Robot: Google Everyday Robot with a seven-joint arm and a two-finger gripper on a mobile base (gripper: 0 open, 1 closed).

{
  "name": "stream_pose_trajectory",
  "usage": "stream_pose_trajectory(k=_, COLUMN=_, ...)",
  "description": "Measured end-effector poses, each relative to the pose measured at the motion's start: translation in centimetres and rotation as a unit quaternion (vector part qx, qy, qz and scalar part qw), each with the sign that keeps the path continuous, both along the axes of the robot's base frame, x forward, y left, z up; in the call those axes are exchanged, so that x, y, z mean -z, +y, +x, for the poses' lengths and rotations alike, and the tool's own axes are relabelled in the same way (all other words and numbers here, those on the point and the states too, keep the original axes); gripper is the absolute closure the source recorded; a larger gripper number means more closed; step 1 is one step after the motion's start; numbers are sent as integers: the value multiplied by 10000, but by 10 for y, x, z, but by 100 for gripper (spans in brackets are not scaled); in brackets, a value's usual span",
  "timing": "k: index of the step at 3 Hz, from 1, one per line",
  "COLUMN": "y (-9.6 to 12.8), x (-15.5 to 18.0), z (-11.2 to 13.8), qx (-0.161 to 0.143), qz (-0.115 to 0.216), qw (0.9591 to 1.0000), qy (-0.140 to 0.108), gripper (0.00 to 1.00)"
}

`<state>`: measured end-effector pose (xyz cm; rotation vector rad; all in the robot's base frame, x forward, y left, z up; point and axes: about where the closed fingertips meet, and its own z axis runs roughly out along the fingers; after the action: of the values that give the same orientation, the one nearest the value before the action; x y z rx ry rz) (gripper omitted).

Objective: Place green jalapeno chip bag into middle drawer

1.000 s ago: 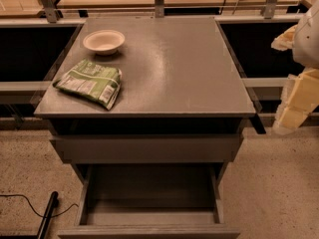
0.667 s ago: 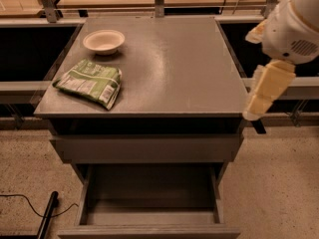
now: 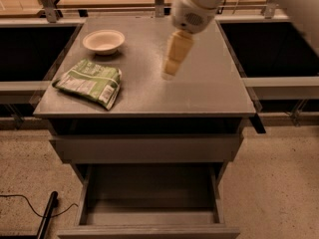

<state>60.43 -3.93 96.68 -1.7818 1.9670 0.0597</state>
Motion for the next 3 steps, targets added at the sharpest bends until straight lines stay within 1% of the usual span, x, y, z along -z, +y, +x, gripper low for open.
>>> stream_pose_trajectory(k=1, y=65, x=4, z=41, qx=-267, qz=26, qw=9996, qy=117, gripper=0)
stream_pose_trajectory(k=2, y=122, x=27, z=54, qx=-419, qz=-70, qw=9979, qy=499, gripper=0)
stream_pose_trajectory(k=3, y=158, x=60, z=54, qx=-400, qz=-293, qw=9944, qy=936, gripper=0)
